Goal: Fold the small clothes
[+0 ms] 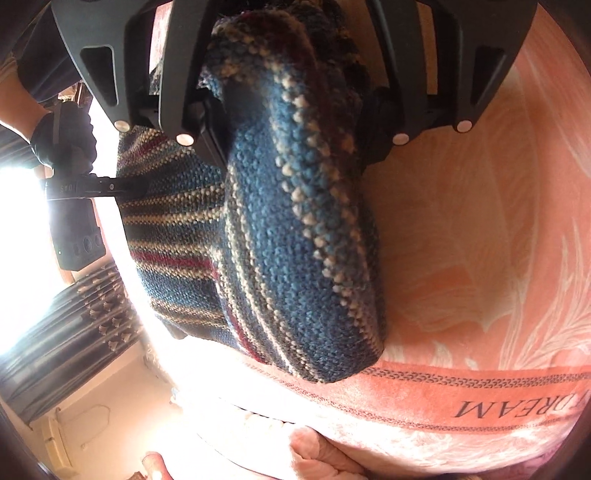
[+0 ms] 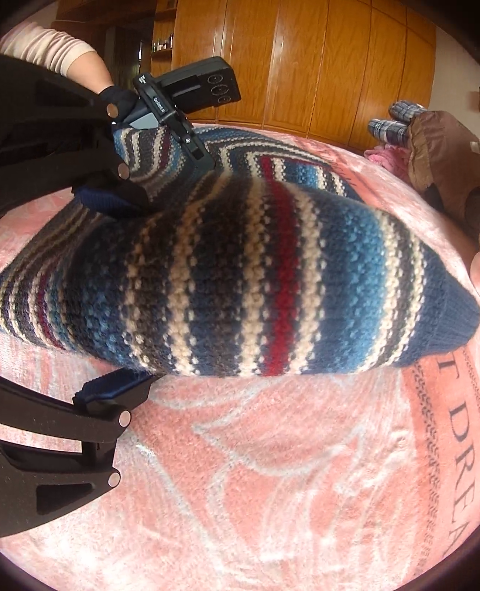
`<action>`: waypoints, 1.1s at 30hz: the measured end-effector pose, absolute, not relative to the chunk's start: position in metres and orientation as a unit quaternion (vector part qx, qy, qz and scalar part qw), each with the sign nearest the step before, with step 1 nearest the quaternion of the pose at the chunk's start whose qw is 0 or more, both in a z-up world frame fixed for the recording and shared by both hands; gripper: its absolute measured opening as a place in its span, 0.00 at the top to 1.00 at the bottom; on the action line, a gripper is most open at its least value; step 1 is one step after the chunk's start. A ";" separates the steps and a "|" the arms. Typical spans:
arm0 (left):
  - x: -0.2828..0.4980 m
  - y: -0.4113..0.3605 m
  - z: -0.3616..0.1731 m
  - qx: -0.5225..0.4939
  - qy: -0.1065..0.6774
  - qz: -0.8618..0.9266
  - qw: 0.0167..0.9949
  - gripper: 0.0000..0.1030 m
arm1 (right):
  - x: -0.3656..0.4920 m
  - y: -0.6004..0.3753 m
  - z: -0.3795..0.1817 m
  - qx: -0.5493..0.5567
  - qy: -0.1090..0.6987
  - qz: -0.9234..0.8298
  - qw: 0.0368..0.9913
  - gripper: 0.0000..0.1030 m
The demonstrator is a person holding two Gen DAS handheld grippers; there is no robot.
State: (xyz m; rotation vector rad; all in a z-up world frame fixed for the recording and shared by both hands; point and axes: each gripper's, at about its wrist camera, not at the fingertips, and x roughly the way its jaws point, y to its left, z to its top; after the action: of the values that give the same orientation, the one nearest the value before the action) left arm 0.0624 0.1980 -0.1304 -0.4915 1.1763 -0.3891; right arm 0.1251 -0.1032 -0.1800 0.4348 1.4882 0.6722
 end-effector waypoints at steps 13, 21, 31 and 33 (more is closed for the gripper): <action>0.031 0.207 -0.049 -0.221 0.526 -0.112 0.814 0.41 | 0.108 -0.102 -0.127 0.149 0.641 0.244 0.712 0.26; -0.015 0.177 -0.024 -0.205 0.559 -0.112 0.795 0.41 | 0.076 -0.124 -0.082 0.179 0.604 0.225 0.743 0.26; -0.023 0.191 -0.070 -0.238 0.590 -0.083 0.767 0.83 | 0.003 -0.111 -0.036 0.117 0.554 0.227 0.792 0.17; -0.027 0.200 -0.076 -0.252 0.592 -0.074 0.762 0.85 | -0.005 -0.115 -0.035 0.121 0.551 0.216 0.797 0.14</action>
State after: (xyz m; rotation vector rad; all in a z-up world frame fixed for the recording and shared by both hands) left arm -0.0270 0.2002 -0.0755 -0.5489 1.2876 -0.1609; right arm -0.0047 -0.1154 -0.0347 0.2597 1.1825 0.4644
